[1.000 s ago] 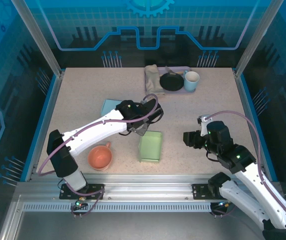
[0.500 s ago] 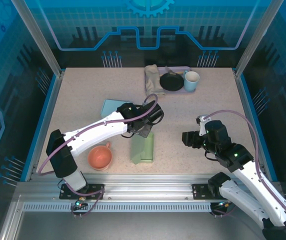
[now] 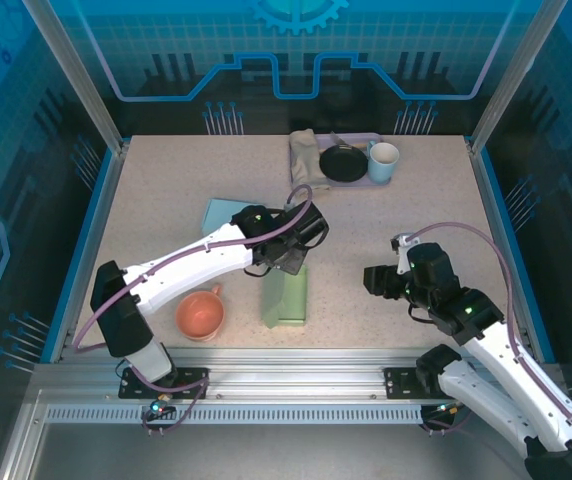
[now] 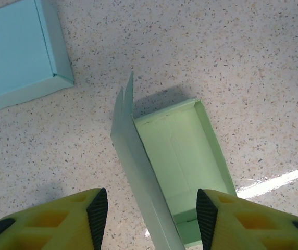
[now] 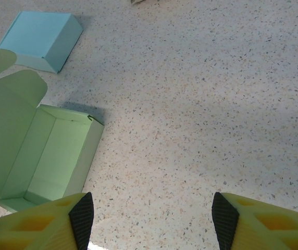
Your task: Fold the paper box
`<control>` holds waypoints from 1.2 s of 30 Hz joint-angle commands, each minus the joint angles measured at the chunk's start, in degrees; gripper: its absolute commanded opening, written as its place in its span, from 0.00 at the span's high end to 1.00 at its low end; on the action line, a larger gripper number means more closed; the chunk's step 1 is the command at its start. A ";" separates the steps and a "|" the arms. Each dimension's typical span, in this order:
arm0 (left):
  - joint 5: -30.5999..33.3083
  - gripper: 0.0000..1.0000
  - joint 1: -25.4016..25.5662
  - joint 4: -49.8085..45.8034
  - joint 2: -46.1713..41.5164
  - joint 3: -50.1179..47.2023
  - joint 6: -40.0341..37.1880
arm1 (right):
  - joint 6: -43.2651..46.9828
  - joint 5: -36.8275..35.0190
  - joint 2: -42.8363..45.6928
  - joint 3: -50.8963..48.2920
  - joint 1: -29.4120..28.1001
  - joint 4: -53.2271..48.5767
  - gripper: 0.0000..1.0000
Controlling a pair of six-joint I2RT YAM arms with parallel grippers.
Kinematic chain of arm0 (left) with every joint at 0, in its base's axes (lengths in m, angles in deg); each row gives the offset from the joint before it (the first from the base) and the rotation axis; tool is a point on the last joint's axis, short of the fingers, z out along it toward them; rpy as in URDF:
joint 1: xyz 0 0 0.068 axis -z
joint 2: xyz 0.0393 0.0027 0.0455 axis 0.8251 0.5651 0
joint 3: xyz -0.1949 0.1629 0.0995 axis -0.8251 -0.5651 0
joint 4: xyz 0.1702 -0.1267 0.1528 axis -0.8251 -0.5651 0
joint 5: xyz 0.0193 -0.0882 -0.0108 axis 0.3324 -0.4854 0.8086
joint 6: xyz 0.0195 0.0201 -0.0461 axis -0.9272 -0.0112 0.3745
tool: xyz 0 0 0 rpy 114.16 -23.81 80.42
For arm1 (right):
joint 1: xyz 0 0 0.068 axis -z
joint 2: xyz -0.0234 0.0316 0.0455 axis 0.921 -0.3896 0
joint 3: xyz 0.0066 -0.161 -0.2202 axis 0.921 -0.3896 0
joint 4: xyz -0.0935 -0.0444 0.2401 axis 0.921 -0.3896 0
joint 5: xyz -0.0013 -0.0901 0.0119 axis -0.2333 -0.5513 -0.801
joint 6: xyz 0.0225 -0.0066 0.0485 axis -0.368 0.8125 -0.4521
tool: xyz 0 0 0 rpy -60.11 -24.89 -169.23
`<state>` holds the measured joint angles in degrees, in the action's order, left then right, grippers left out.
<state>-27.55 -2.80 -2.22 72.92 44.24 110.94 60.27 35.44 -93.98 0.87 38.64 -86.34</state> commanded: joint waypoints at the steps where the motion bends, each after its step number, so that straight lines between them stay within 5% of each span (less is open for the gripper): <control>1: -1.48 0.52 0.29 -0.72 0.37 -1.40 1.94 | -0.73 0.60 0.65 -0.70 0.79 1.32 0.36; 10: 0.63 0.87 0.23 -2.52 4.07 0.96 -1.61 | 0.15 -0.04 1.06 -0.72 0.74 0.74 0.36; 15: 1.96 1.00 0.22 -2.32 5.15 4.76 -11.02 | 1.74 -1.54 1.09 -1.08 0.76 0.82 0.36; 23: -9.53 1.00 0.14 4.57 2.05 8.00 -36.45 | 6.91 -1.10 -4.77 -0.89 1.57 6.24 0.35; 30: -21.04 1.00 -1.10 7.63 -0.73 9.98 -43.49 | 10.67 8.71 -12.70 -1.08 7.11 17.94 0.35; 36: -23.67 1.00 -2.03 7.73 -0.53 10.37 -46.82 | 12.53 10.87 -19.46 0.78 9.96 23.05 0.36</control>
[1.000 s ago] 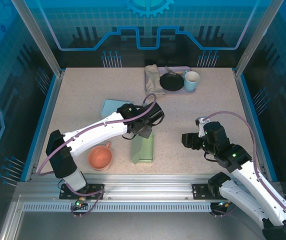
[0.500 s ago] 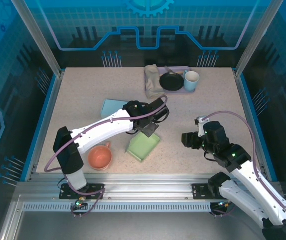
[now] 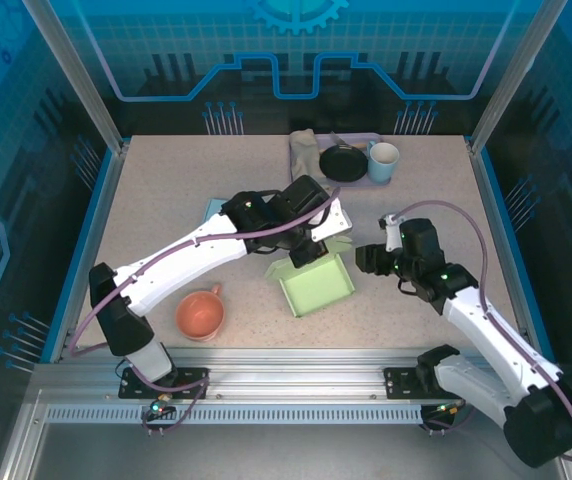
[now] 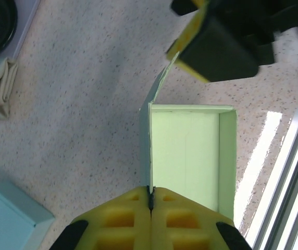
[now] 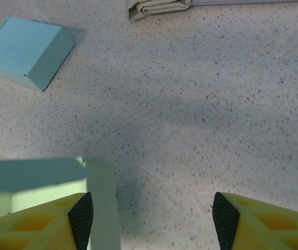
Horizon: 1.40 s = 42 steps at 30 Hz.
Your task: Fold the paper box
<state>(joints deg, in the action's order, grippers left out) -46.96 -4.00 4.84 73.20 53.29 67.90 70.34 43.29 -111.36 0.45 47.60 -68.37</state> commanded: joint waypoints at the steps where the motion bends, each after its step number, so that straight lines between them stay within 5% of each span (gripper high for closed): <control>1: -4.73 1.00 -1.05 0.76 -0.78 1.27 -4.13 | 3.22 3.19 -3.33 1.98 1.08 5.08 0.36; 9: -5.62 1.00 -2.88 0.96 0.09 2.37 -5.94 | 5.04 13.20 -5.01 1.27 0.86 9.39 0.38; 15: -3.51 1.00 -3.60 -1.03 1.58 3.08 -7.22 | 4.12 2.97 -0.28 1.82 2.32 4.07 0.37; 23: -4.14 1.00 -3.54 -2.51 1.90 2.72 -8.61 | 7.64 1.83 -0.17 1.81 6.15 5.34 0.37; 29: -5.60 1.00 -3.57 -2.50 0.63 2.00 -9.33 | 12.50 14.67 -2.50 -1.43 5.77 15.16 0.38; 42: -6.06 1.00 -4.04 -2.47 -2.42 -0.25 -11.00 | 20.75 27.53 -4.36 -4.52 1.83 21.26 0.38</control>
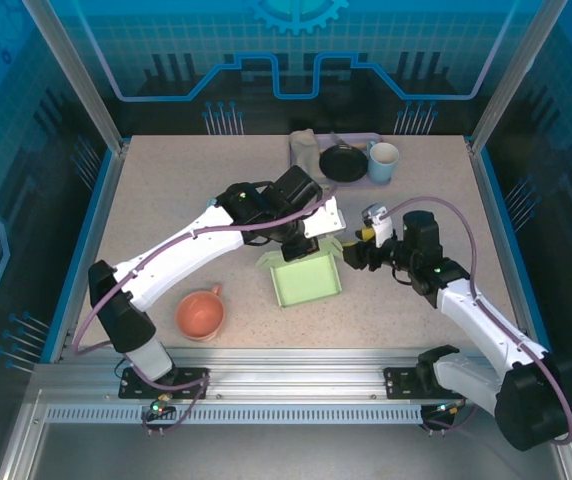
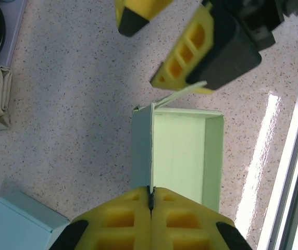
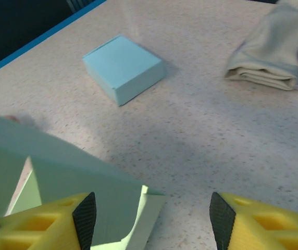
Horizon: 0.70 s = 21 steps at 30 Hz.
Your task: Fold the paper box
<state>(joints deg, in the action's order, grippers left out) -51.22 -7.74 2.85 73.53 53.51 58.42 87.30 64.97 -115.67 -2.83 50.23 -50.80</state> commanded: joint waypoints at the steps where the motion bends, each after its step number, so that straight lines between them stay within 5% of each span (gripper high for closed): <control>1: -1.81 1.00 -0.39 -0.42 -3.11 -0.68 -1.69 | 4.57 6.99 -0.23 -1.41 -0.78 4.04 0.38; 21: -16.51 1.00 -0.49 -2.27 -9.23 -1.33 -0.84 | 19.94 25.29 0.42 0.48 -4.86 2.62 0.44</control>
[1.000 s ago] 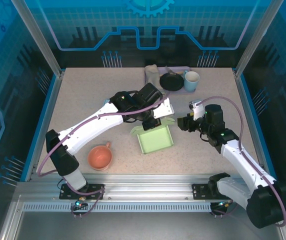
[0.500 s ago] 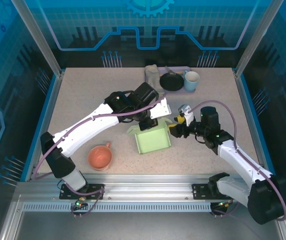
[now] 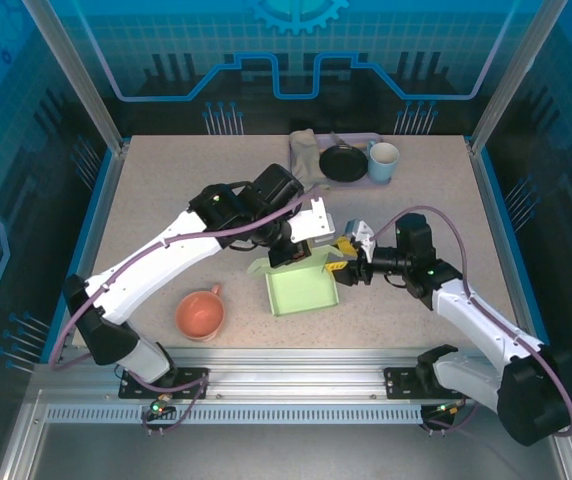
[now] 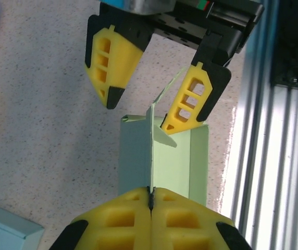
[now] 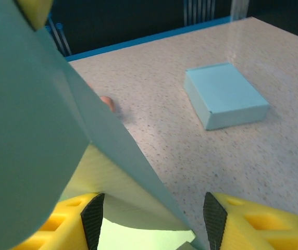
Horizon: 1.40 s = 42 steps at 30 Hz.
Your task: Fold the paper box
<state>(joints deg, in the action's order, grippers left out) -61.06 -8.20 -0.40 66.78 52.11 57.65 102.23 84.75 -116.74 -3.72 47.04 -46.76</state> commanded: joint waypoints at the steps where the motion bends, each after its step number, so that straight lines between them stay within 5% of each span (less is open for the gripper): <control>1: -7.50 1.00 -0.03 0.79 -2.78 0.08 -0.19 | 5.86 5.68 1.83 1.64 -2.13 -1.98 0.45; 9: -8.81 1.00 0.00 -1.21 -3.01 0.65 -0.76 | 13.57 5.55 1.32 7.73 -4.53 -13.51 0.70; 15: -2.67 1.00 0.04 1.86 -3.71 -1.82 -0.62 | 16.03 4.89 1.67 9.77 -5.12 -17.87 0.90; 19: 3.71 0.84 -0.43 7.34 -5.16 -4.49 4.27 | 15.86 2.28 2.75 8.01 -5.19 -16.01 0.96; 24: 8.79 0.55 -8.48 13.41 -8.98 -8.11 19.60 | 14.82 -2.27 4.12 5.59 -5.19 -11.37 1.00; 31: 15.52 0.33 -21.91 9.53 -11.10 -7.71 45.21 | 14.47 -10.77 6.80 0.59 -6.09 -0.51 1.00; 35: 8.71 0.23 -27.27 8.37 -8.40 -9.18 59.20 | 14.72 -13.03 7.40 -1.08 -6.92 2.95 1.00; 42: -2.94 0.21 -26.55 11.14 -0.40 -12.08 73.03 | 15.31 -14.87 7.81 -1.76 -8.18 2.90 1.00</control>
<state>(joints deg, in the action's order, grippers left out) -57.34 -35.26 10.20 64.11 41.88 121.39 116.96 71.16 -110.05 -4.75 39.93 -46.54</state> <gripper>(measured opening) 0.791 0.056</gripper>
